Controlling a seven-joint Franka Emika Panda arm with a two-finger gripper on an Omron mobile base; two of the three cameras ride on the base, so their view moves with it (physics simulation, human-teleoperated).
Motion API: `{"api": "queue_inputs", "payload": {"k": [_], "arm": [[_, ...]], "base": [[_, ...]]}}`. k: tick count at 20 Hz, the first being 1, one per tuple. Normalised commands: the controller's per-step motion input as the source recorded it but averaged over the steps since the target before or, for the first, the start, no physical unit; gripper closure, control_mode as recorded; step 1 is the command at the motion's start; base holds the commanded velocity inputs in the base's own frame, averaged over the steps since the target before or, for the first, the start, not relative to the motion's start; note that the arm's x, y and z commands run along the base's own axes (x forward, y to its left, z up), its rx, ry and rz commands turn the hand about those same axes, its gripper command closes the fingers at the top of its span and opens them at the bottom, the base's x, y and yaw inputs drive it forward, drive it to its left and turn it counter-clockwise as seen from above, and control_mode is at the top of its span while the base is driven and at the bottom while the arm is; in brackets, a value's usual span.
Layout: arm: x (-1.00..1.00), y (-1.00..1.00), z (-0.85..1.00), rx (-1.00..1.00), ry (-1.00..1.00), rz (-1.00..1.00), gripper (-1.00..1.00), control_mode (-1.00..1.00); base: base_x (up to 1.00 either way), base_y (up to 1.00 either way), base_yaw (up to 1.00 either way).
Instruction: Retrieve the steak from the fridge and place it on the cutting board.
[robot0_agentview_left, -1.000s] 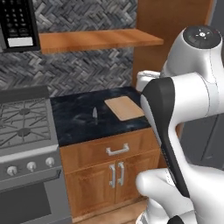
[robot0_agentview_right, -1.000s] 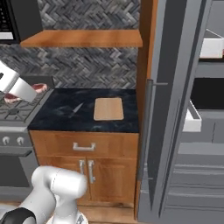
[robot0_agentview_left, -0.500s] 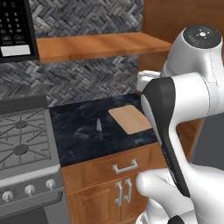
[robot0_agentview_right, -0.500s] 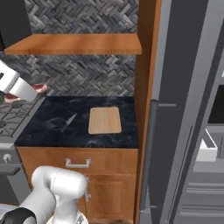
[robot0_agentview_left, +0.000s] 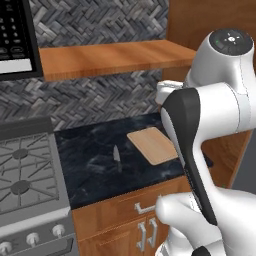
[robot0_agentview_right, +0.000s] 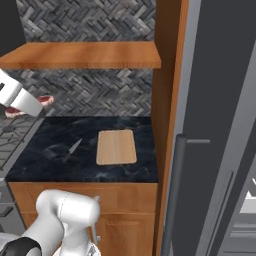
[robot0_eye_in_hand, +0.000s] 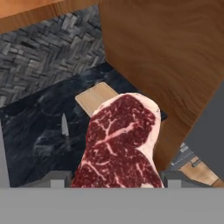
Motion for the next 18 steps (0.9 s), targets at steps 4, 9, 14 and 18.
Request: {"api": "queue_inputs", "payload": {"k": [4, 9, 14, 18], "arm": [[0.00, 0.00, 0.00, 0.00, 0.00, 0.00, 1.00, 1.00], [0.00, 0.00, 0.00, 0.00, 0.00, 0.00, 1.00, 1.00], [0.00, 0.00, 0.00, 0.00, 0.00, 0.00, 1.00, 1.00], [0.00, 0.00, -0.09, 0.02, -0.02, 0.00, 1.00, -1.00]], "base": [[0.11, 0.07, -0.02], [0.00, 0.01, 0.00], [0.00, 0.00, 0.00], [0.00, 0.00, 0.00]]}}
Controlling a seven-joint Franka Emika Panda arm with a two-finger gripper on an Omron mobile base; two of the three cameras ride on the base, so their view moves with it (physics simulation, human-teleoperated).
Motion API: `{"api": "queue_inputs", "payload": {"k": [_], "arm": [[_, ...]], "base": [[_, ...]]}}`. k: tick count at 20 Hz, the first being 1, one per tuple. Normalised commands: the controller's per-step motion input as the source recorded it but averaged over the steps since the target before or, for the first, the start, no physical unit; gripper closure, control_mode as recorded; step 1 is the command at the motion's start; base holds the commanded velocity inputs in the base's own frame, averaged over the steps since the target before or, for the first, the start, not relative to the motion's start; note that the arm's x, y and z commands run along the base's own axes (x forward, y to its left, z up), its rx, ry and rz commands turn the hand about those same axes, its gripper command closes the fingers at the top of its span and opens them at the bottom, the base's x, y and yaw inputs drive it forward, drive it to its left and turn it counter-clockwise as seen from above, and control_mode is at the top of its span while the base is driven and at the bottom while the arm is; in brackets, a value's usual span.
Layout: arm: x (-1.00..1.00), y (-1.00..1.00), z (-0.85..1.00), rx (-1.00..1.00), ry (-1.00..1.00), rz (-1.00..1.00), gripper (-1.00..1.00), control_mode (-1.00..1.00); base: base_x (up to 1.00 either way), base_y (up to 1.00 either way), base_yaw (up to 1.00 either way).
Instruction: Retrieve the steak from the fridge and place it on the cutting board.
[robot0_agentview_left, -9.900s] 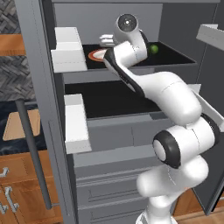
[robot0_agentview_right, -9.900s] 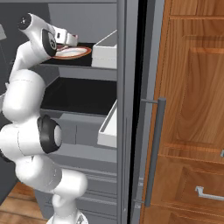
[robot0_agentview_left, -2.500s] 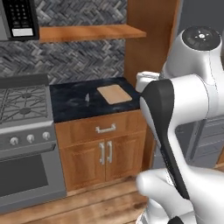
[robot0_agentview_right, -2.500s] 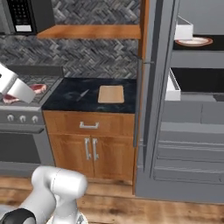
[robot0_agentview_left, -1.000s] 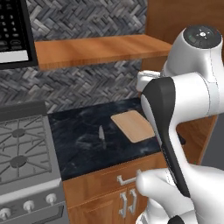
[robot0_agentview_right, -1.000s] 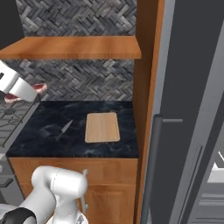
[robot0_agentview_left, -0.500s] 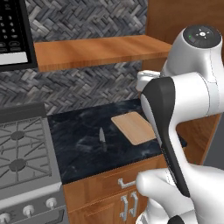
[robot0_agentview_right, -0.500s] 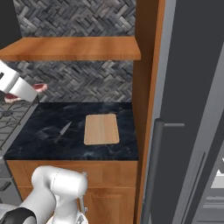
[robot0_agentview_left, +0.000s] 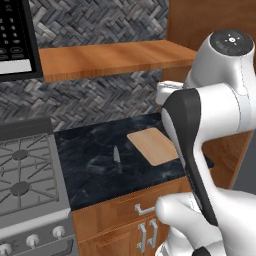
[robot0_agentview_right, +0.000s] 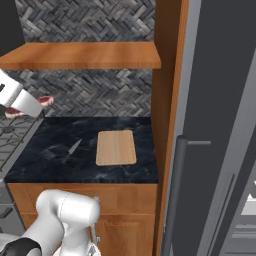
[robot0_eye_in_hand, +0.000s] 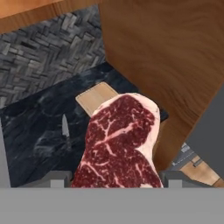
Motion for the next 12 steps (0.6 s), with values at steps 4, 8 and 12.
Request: {"api": "queue_inputs", "payload": {"k": [4, 8, 12], "arm": [[0.00, -0.13, -0.36, 0.08, 0.00, 0.00, 1.00, -1.00], [0.09, -0.27, -0.47, 0.06, 0.03, 0.00, 1.00, -1.00], [0.25, -0.06, -0.56, 0.00, 0.00, 0.00, 1.00, -1.00]], "base": [[0.00, 0.00, 0.00], [0.00, 0.00, 0.00], [0.00, 0.00, 0.00]]}}
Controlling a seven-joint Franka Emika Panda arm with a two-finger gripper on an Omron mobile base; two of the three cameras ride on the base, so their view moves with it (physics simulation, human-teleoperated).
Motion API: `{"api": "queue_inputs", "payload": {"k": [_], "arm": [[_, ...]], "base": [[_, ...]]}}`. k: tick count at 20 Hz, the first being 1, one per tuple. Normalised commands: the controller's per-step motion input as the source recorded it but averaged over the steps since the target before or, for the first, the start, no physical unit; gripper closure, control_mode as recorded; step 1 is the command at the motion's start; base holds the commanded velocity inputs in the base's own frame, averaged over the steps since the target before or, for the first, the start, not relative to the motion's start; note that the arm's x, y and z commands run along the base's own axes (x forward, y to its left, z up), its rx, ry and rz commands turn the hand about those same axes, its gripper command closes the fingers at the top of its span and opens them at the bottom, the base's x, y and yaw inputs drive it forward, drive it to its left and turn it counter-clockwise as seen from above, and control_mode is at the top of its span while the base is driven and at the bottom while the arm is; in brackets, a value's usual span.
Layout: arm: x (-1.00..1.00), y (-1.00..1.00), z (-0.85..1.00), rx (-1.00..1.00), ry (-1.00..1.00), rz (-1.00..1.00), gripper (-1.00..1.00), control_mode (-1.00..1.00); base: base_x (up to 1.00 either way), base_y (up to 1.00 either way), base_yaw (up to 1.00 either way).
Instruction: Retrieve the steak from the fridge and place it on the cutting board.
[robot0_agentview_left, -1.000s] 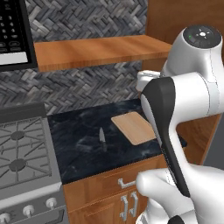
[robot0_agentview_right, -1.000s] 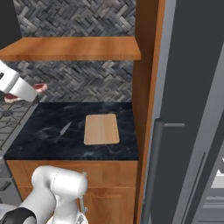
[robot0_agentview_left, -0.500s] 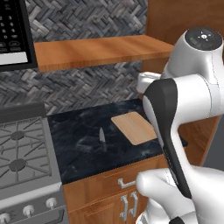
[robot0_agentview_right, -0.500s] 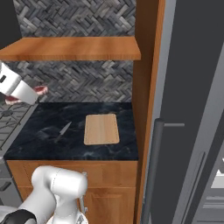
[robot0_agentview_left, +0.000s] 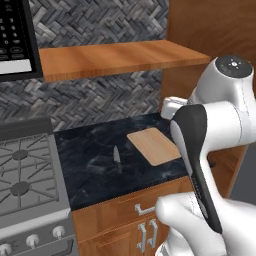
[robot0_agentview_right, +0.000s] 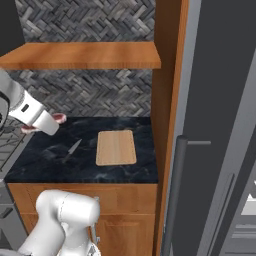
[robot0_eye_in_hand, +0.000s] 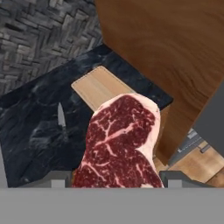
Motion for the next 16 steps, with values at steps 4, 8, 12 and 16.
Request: {"api": "queue_inputs", "payload": {"k": [4, 8, 12, 16], "arm": [[0.37, -0.01, -0.65, 0.00, 0.00, 0.00, 1.00, -1.00], [0.60, -0.07, -0.55, -0.01, 0.00, 0.00, 1.00, -1.00], [0.71, -0.28, -0.41, 0.00, 0.06, 0.00, 1.00, -1.00], [0.84, -0.26, -0.35, 0.00, 0.19, 0.00, 1.00, -1.00]], "base": [[0.00, 0.00, 0.00], [0.00, 0.00, 0.00], [0.00, 0.00, 0.00], [0.00, 0.00, 0.00]]}}
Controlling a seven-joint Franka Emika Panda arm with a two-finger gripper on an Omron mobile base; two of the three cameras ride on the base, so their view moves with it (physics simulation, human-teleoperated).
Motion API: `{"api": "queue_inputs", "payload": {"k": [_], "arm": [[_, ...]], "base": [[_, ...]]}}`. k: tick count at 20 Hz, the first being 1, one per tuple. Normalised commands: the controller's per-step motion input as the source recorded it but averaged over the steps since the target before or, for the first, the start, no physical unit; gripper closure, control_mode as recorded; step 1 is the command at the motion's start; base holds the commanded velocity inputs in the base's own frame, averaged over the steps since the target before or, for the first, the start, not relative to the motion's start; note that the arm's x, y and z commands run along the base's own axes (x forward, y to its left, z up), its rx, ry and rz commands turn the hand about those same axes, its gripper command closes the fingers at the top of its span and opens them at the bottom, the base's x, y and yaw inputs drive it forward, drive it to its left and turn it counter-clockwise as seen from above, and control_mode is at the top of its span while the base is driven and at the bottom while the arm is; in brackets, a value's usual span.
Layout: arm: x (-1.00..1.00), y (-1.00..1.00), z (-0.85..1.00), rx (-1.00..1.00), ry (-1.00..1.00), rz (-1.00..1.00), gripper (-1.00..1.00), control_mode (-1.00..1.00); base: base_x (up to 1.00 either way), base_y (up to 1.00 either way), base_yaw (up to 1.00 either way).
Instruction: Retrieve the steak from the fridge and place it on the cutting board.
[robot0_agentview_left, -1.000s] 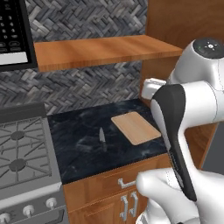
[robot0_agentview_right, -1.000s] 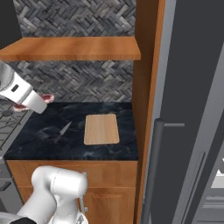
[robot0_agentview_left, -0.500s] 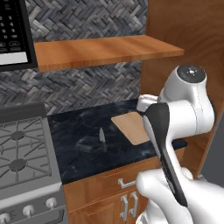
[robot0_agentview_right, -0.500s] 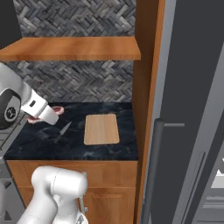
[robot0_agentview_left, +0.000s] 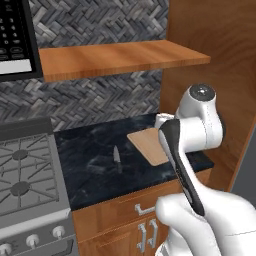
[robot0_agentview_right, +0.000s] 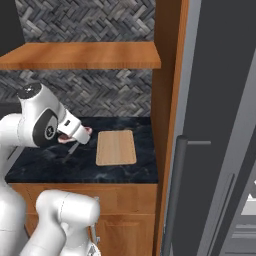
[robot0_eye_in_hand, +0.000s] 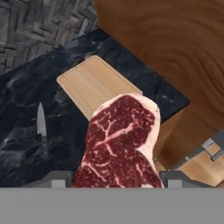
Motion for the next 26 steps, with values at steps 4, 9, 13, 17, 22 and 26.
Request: {"api": "queue_inputs", "payload": {"k": [4, 9, 13, 17, 22, 26], "arm": [[0.99, -0.29, -0.38, 0.00, 0.27, 0.00, 1.00, -1.00], [1.00, -0.25, -0.52, 0.02, 0.31, 0.00, 1.00, -1.00], [0.97, -0.29, -0.61, 0.05, 0.14, 0.00, 1.00, -1.00], [0.86, -0.06, -0.68, 0.00, 0.01, 0.00, 1.00, -1.00], [0.70, 0.00, -0.59, 0.00, -0.03, 0.00, 1.00, -1.00], [0.50, 0.00, -0.40, 0.00, -0.11, 0.00, 1.00, -1.00]], "base": [[0.00, 0.00, 0.00], [0.00, 0.00, 0.00], [0.00, 0.00, 0.00], [0.00, 0.00, 0.00], [0.00, 0.00, 0.00], [0.00, 0.00, 0.00]]}}
